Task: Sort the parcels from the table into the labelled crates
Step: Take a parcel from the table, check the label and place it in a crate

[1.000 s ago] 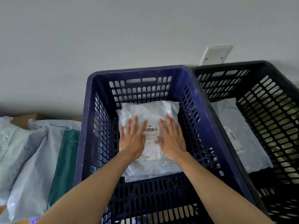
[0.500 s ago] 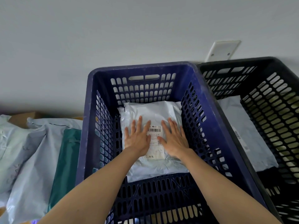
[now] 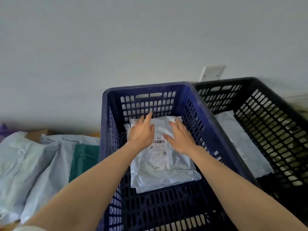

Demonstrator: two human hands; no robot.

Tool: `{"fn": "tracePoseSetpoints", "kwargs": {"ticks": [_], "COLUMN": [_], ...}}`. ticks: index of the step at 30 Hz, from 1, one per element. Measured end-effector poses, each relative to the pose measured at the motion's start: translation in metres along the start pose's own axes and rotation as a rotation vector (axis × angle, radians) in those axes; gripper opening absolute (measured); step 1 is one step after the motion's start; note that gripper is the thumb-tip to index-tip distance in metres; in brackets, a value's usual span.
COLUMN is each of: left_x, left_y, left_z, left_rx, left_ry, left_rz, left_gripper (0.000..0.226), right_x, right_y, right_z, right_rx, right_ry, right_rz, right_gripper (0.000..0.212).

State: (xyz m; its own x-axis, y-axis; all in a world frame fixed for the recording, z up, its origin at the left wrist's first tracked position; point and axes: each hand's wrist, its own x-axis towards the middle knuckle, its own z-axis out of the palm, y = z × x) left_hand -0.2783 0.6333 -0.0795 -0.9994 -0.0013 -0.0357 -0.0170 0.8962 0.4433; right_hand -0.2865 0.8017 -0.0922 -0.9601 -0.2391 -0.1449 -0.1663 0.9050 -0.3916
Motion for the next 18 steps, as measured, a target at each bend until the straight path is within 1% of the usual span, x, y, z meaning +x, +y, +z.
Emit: {"fn": "tracePoseSetpoints", "kwargs": {"ticks": [4,8,12,18], "left_x": [-0.011,-0.035,-0.071,-0.146], "left_y": [0.005,-0.001,-0.011,-0.032], "left_z": [-0.039,-0.093,-0.14,-0.191], "left_rx": [-0.006,0.059,0.112,0.161], "left_ry": [0.091,0.176,0.221,0.29], "left_rz": [0.039,0.103,0.144,0.106], "left_gripper": [0.051,0.05,0.049,0.047], "right_x": [-0.01,-0.03,-0.058,-0.115], "right_y": [-0.023,-0.059,-0.098,-0.153], "right_z": [-0.018,-0.04,-0.057,-0.07], "right_rx": [0.09,0.213,0.287,0.304], "right_ry": [0.084,0.184,0.253,0.292], "right_rz": [-0.011,-0.065,-0.117,-0.227], "right_gripper": [0.065,0.062,0.062,0.061]}}
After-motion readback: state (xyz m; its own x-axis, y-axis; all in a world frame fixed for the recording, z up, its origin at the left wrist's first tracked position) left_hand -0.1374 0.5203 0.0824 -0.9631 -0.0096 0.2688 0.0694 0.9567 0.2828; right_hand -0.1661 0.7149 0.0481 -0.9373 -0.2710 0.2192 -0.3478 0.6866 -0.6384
